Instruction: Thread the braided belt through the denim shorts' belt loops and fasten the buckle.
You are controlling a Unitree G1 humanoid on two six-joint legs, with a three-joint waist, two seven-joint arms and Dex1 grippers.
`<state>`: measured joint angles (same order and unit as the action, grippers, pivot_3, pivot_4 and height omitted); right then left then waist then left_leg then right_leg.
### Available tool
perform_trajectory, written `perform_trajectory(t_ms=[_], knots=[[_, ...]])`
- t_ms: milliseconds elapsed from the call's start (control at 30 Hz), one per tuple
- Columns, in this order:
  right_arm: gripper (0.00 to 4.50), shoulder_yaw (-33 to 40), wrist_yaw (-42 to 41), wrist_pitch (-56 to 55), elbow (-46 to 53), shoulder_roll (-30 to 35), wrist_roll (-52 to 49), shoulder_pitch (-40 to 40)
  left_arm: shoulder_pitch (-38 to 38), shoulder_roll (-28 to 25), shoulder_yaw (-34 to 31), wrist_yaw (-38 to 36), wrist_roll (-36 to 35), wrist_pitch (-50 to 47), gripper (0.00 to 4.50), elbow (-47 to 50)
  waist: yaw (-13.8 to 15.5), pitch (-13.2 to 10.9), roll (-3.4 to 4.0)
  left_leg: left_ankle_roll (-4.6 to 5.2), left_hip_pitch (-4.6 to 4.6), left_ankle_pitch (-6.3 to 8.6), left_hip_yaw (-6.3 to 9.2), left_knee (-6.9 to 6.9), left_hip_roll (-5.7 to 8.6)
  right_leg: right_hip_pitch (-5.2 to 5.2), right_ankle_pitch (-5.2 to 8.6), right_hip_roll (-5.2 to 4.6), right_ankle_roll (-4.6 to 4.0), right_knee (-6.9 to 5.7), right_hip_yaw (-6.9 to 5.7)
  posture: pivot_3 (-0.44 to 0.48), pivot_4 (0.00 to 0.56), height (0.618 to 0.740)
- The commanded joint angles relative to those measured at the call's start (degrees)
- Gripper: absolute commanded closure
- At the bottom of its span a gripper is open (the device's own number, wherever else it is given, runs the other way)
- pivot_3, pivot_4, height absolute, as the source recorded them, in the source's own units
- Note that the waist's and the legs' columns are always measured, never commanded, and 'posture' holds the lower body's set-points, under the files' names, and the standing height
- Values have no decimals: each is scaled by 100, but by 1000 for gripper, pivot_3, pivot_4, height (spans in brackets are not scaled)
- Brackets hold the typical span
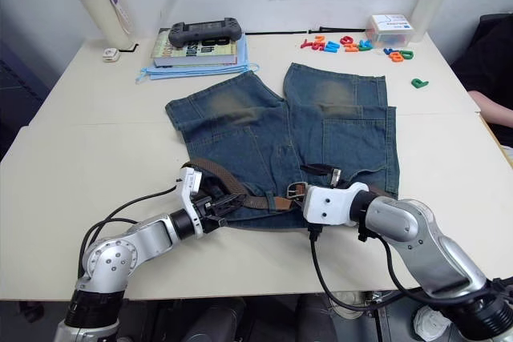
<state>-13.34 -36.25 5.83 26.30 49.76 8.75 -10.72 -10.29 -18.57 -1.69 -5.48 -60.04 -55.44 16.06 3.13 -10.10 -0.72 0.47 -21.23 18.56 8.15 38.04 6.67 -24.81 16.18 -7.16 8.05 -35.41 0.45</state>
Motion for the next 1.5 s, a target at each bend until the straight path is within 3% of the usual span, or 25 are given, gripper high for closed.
perform_trajectory(t_ms=[33,733,833,1033,1467,1500], knots=[[570,13,-10,-315,-25,-102,261,60,64,52,21,-78,18,-144,4500,203,-2,0,0,0,0,0,0,0,0,1,0,0,0,0,0,0,150,707],[570,-373,-131,-1121,-528,-663,1373,134,57,256,-189,-49,118,-397,4500,301,-22,1,0,-3,19,-1,1,2,-6,18,0,9,-1,-2,0,0,150,707],[1368,-348,-138,-1184,-523,-694,1425,173,62,270,-203,-58,137,-422,4500,310,-21,1,0,-4,19,-1,1,2,-8,18,0,12,-1,-4,1,0,150,707],[4406,-293,-144,-1364,-483,-712,1507,204,54,285,-220,-72,158,-452,4500,309,-23,1,1,-5,18,-1,2,3,-7,18,0,12,-1,-3,1,0,150,707],[4467,-201,-127,-1288,-461,-871,1562,204,35,312,-258,-47,188,-508,4500,306,-24,1,1,-9,19,-1,2,3,-15,17,0,22,-3,-6,3,0,150,707],[4085,-198,-161,-1250,-460,-891,1512,200,35,313,-259,-48,190,-509,4500,307,-25,1,1,-10,19,-1,2,3,-15,17,0,23,-3,-6,3,0,150,707]])
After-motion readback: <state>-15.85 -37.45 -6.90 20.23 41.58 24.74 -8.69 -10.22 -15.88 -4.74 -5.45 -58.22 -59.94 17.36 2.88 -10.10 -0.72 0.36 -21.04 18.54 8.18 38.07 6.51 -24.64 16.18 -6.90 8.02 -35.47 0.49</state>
